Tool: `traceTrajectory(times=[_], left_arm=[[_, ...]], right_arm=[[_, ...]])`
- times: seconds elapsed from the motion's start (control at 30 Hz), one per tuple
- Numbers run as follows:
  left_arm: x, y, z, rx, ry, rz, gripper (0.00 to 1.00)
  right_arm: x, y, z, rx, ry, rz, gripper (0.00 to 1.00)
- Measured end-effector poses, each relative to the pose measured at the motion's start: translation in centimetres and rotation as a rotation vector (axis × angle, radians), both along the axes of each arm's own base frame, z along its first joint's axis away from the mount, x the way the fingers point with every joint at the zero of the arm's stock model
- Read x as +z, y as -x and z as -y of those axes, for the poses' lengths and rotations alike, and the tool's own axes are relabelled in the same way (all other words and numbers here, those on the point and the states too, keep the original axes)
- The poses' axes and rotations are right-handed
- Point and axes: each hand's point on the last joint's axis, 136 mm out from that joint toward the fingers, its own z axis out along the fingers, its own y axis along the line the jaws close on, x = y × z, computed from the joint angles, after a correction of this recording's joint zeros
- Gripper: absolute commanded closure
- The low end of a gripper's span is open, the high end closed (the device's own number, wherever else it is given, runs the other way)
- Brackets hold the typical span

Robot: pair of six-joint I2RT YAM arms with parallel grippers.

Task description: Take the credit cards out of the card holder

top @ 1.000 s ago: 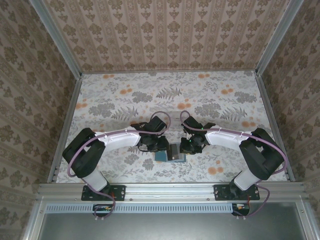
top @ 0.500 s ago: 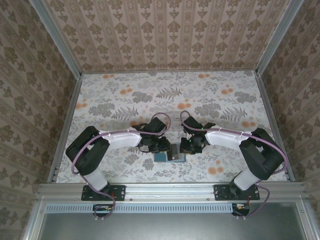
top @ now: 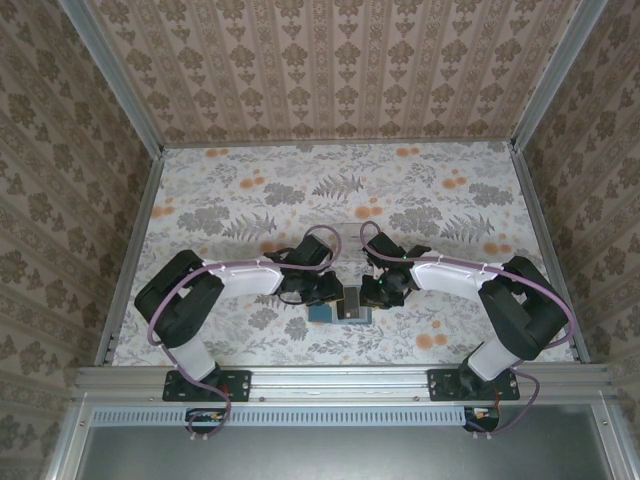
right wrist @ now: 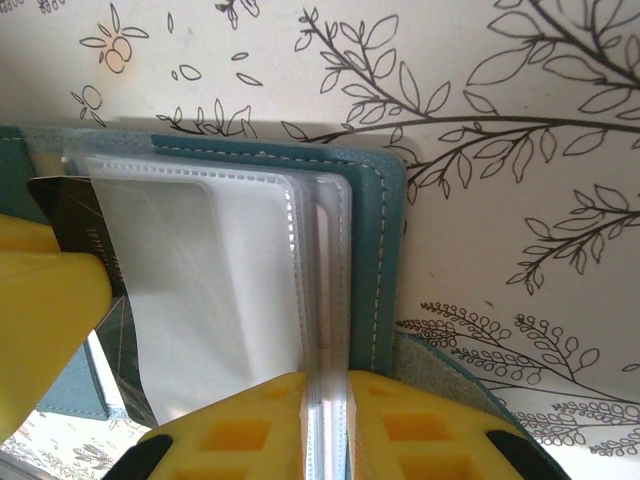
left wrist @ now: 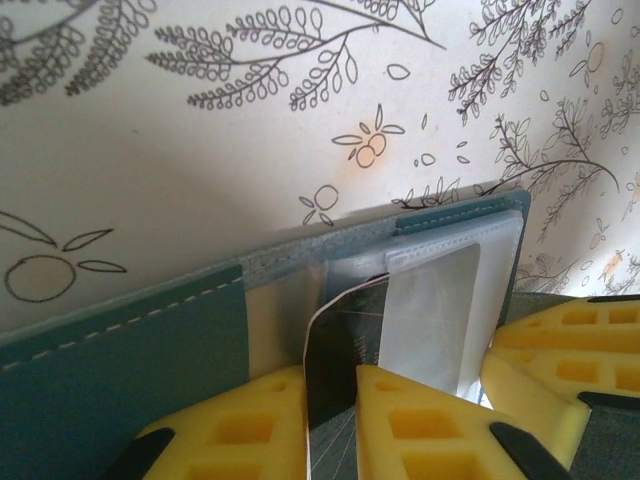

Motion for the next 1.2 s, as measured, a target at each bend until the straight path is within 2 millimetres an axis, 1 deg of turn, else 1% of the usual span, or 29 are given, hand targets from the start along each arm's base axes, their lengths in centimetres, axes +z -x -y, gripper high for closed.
traceTrajectory(times=[0.13,0.37,0.47,0.6,1.2], left_arm=[[0.0,-0.1,-0.1,0.005,-0.001,-0.001,0.89],[0.4,0.0,-0.6,0.001,-0.016,0.008,0.91],[0.5,0.2,-1.1,-0.003,-0.038,0.008,0.92],[0.6,0.4,-1.8,-0.011,-0.068,0.016,0.93],[2.7,0.0,-4.9,-0.042,-0.254,0.076,0.95]], right_arm=[[0.0,0.0,0.0,0.0,0.001,0.0,0.83],[0.0,0.0,0.1,-0.001,0.004,0.001,0.84],[0.0,-0.1,0.3,-0.001,0.02,0.003,0.85],[-0.5,0.3,1.4,-0.01,0.076,-0.011,0.85],[-0.5,0.2,1.5,-0.013,0.083,-0.008,0.86]])
